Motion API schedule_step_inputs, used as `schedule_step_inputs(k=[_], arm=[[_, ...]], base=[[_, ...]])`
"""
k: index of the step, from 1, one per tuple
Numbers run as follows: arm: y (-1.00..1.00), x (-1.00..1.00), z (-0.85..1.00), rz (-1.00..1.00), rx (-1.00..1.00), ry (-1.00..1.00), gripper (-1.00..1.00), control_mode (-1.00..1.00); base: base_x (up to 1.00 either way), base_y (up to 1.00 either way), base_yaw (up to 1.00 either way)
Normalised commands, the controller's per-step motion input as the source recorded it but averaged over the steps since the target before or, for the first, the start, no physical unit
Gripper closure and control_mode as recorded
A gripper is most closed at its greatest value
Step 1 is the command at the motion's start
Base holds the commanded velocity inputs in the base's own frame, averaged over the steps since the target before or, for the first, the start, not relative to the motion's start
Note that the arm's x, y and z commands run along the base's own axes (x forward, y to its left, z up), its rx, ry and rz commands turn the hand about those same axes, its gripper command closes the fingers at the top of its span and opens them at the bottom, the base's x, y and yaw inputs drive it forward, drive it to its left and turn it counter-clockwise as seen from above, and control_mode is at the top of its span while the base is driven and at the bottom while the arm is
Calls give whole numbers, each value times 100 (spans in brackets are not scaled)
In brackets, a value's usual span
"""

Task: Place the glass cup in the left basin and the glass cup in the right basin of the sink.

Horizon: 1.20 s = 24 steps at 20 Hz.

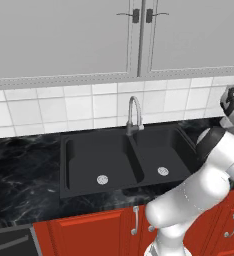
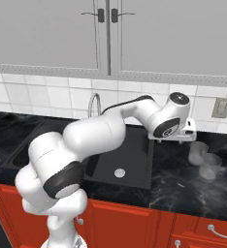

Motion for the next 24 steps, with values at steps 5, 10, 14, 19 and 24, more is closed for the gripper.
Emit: schedule_step_inputs(k=[5, 10, 14, 19, 24], arm=[[-27, 31, -30, 0, 0, 0, -100, -100], [-30, 29, -21, 0, 0, 0, -100, -100], [-27, 37, -16, 0, 0, 0, -100, -100], [-28, 46, -9, 0, 0, 0, -100, -100], [-29, 37, -2, 0, 0, 0, -100, -100]], base=[[0, 0, 0], [0, 0, 0], [0, 0, 0], [0, 0, 0], [0, 0, 0]])
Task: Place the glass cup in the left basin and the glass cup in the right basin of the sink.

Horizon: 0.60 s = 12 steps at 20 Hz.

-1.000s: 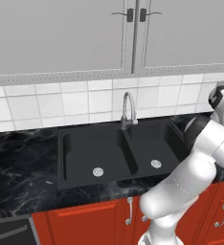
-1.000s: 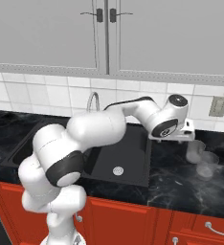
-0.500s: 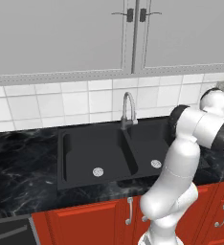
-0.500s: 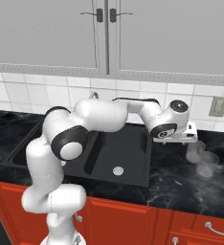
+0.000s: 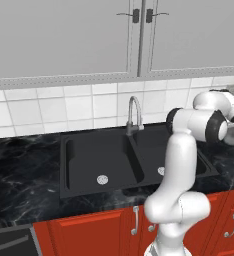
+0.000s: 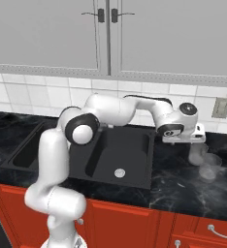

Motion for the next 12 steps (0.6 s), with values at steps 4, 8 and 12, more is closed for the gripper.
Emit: schedule_step_inputs(k=[4, 8, 12], arm=[[-30, 29, -1, 0, 0, 0, -100, -100], [-21, 28, -13, 0, 0, 0, -100, -100], [-7, 22, -23, 0, 0, 0, -100, -100]], base=[[0, 0, 0], [0, 0, 0], [0, 0, 0]])
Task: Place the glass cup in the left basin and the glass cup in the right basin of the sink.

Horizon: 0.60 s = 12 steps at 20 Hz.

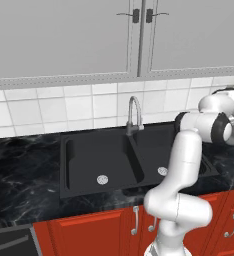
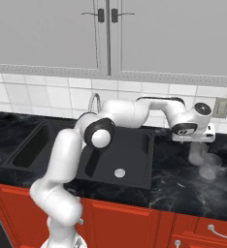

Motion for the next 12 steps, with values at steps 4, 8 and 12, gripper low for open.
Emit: schedule_step_inputs(k=[4, 8, 12], arm=[[0, 8, -31, 0, 1, 0, -100, -100], [0, 8, -35, 0, 1, 0, -100, -100], [0, 16, -35, 0, 0, 0, -100, -100]], base=[[0, 0, 0], [0, 0, 0], [0, 0, 0]])
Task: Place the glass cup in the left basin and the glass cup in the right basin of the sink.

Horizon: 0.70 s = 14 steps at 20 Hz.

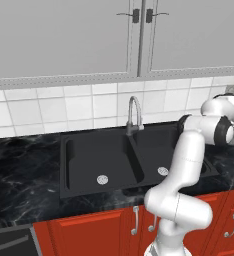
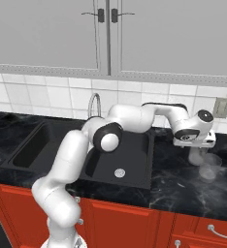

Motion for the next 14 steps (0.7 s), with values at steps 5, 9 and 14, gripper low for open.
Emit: schedule_step_inputs(k=[5, 9, 14], arm=[[0, 20, -31, 0, 0, 0, -100, -100], [0, 22, -29, 0, 0, 0, -100, -100], [0, 32, -29, 0, 0, 0, 100, -100]], base=[[0, 0, 0], [0, 0, 0], [0, 0, 0]])
